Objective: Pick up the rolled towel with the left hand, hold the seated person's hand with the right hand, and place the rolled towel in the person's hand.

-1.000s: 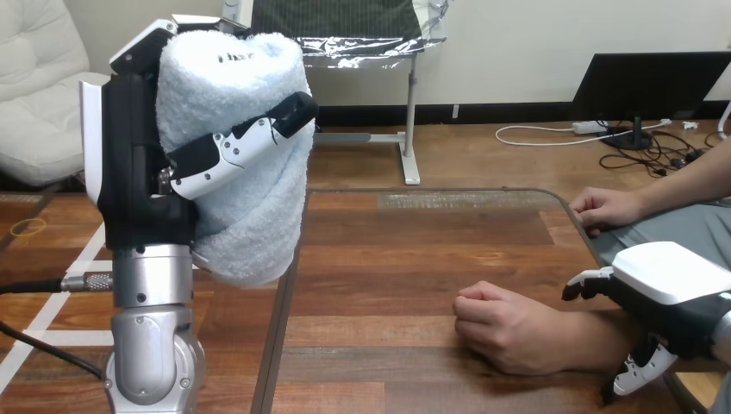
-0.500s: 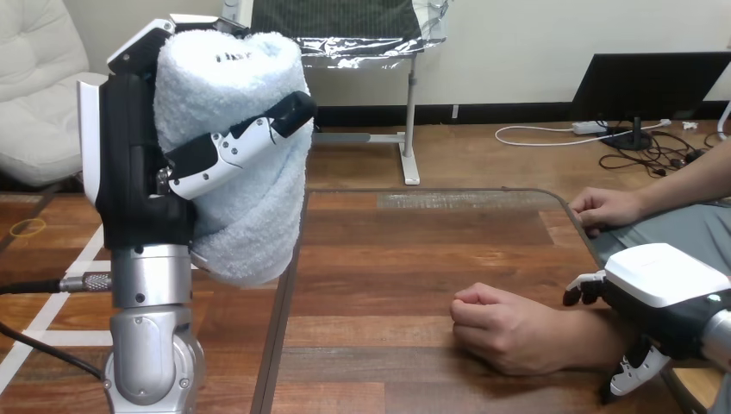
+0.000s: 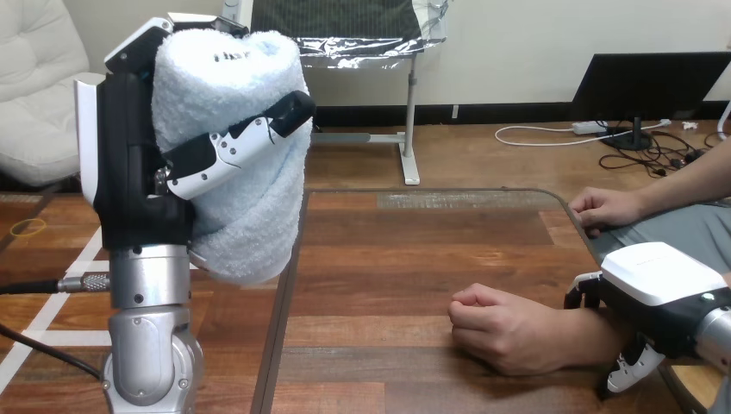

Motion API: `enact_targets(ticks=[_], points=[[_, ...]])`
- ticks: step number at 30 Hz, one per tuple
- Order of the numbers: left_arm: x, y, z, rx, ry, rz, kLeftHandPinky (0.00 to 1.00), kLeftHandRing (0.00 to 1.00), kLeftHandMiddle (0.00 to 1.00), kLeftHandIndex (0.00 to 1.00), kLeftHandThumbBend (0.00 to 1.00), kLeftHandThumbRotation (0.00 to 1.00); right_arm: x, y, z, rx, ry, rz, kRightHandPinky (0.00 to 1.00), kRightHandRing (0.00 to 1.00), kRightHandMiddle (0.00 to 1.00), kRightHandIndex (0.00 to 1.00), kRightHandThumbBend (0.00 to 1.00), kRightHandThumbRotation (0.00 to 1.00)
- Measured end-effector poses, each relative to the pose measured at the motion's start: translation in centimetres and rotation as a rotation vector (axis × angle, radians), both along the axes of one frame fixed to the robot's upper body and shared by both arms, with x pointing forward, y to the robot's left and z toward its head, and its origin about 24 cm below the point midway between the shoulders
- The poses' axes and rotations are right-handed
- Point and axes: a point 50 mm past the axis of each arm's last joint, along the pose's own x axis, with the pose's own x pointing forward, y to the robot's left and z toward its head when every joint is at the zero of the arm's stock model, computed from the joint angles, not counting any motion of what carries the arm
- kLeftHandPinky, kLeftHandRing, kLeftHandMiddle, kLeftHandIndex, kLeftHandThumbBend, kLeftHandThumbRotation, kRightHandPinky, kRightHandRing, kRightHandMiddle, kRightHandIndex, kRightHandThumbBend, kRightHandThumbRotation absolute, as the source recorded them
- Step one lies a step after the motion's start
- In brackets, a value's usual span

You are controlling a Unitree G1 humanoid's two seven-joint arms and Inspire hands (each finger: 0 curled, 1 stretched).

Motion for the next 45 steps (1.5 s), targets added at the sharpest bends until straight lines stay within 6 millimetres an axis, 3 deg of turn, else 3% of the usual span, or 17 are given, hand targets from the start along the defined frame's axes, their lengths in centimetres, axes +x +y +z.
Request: enact_targets(ticks=[15, 32, 45], points=[[-0.01, 0.14, 0.00, -0.002, 0.000, 0.006, 0.25, 0.31, 0.36, 0.40, 0.63, 0.00, 0.42, 0.08, -0.04, 0.004, 0.024, -0.028, 0.45, 0.60, 0.65, 0.66, 0.86, 0.14], [-0.01, 0.47, 0.00, -0.008, 0.001, 0.023, 0.25, 0.31, 0.36, 0.40, 0.62, 0.00, 0.58, 0.02, -0.09, 0.046, 0.037, -0.044, 0.29, 0.37, 0.46, 0.54, 0.84, 0.11], [0.00, 0.46, 0.00, -0.003, 0.002, 0.016, 0.25, 0.31, 0.36, 0.40, 0.61, 0.00, 0.69, 0.07, -0.07, 0.087, 0.026, -0.057, 0.20, 0.27, 0.37, 0.48, 0.84, 0.08]])
